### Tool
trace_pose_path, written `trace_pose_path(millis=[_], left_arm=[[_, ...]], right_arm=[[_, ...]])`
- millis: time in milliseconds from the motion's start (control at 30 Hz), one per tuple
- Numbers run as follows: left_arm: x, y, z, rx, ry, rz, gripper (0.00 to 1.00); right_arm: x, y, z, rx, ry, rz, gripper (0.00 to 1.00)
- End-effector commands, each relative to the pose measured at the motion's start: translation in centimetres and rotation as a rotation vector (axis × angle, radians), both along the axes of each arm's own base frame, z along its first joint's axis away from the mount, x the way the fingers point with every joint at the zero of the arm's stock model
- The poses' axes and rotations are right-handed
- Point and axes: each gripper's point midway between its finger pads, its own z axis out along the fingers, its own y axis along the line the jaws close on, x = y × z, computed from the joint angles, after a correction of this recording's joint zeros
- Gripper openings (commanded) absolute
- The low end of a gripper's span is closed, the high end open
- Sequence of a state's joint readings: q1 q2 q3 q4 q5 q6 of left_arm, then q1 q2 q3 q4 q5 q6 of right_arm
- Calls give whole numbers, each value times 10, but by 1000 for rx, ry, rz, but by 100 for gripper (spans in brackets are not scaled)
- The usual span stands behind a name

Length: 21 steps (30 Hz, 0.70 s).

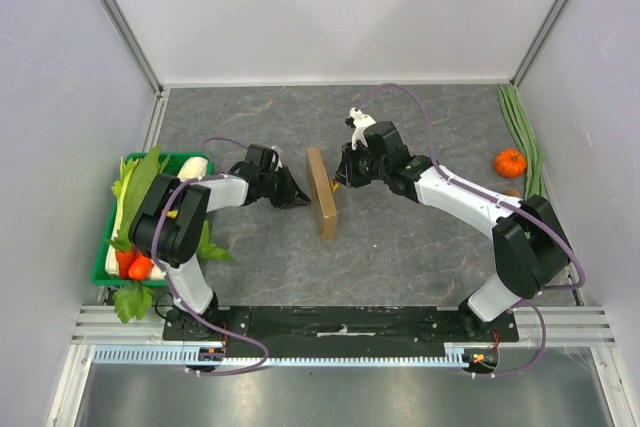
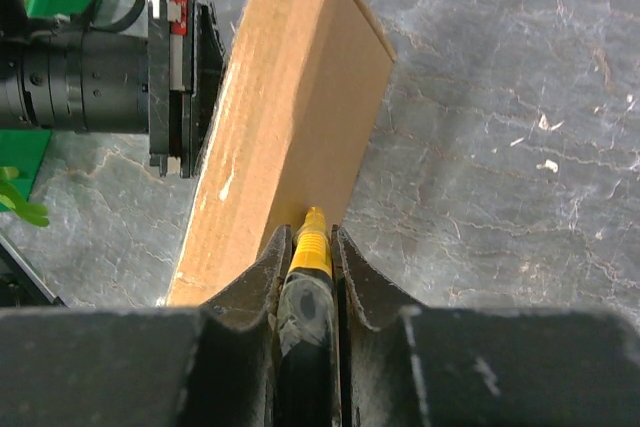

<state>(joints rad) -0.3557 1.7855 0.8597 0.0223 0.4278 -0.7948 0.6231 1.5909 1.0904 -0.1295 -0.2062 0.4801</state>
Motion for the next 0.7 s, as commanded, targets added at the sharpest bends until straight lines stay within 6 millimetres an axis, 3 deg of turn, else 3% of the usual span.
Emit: trace_pose_path(millis=[0,233,367,500,600,667], left_arm=[[4,18,13,90,-53,40,22],[19,55,42,187,-110,157,27],[42,71,83,166,-226,186,33],[68,70,134,132,-374,166,43],[84,61,166,103,-483,105,48],[92,55,173,97,-524,55,51]], right_arm=[[17,15,42,77,-109,23,0],[23,5,60,48,-155,-23,0],[22,-2,80,40,-202,-31,0],[17,5,75,33,-182,15,0],[17,-2,80,12,-206,-39,0],[15,-7,88,7,-234,-64,0]])
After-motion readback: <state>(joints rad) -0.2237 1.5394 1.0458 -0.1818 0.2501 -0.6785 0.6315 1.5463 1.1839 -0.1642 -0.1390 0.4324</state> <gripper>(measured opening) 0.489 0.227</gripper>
